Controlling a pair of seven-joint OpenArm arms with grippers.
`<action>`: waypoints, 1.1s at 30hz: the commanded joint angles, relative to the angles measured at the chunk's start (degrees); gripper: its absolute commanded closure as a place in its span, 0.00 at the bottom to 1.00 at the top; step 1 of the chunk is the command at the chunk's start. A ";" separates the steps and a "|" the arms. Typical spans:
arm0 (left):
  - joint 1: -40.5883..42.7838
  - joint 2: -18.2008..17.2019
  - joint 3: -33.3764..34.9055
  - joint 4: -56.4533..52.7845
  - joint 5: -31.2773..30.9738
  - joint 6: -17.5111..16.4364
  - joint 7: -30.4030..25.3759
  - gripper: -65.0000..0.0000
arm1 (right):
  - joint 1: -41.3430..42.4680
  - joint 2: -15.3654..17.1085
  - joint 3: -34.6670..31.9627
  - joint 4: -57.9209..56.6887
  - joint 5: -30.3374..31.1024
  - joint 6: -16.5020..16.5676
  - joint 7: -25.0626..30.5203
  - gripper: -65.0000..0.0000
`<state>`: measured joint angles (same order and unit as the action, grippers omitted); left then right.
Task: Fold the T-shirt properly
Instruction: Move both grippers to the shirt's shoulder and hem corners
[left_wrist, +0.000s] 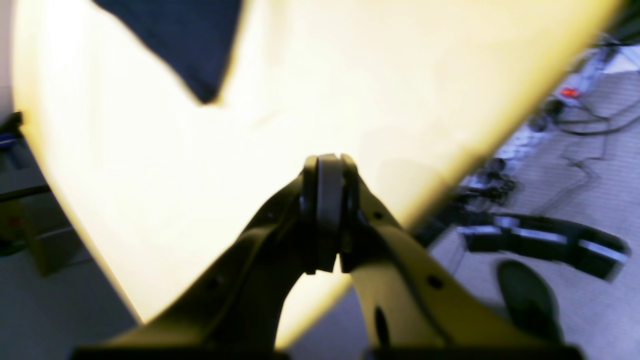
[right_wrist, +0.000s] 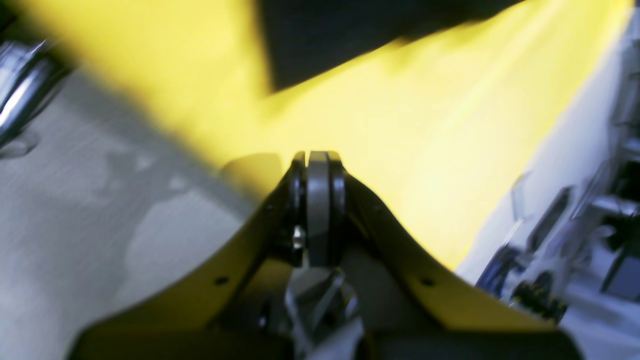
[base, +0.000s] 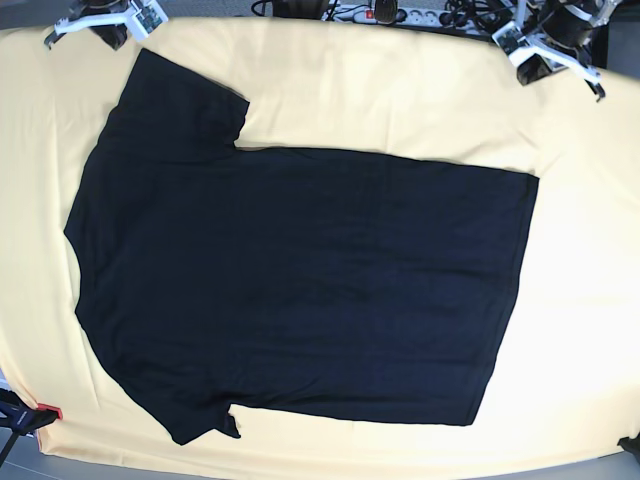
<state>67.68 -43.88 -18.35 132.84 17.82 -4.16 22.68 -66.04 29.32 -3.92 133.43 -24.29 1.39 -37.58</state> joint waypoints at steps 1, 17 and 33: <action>-0.76 -1.29 -1.27 0.37 -0.98 -0.24 -1.38 1.00 | 0.50 0.26 1.14 0.98 1.75 1.22 1.53 1.00; -33.51 -18.84 1.53 -31.78 -5.68 -29.00 -42.40 0.67 | 11.74 -0.96 3.17 0.98 22.23 15.80 6.75 1.00; -62.88 -21.94 37.27 -41.00 4.66 -22.73 -38.95 0.43 | 11.74 -3.91 3.17 0.98 23.04 15.76 6.75 1.00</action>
<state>5.08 -64.58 19.59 91.70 21.74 -27.14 -16.95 -53.78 24.95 -1.02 133.40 -1.48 17.34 -31.70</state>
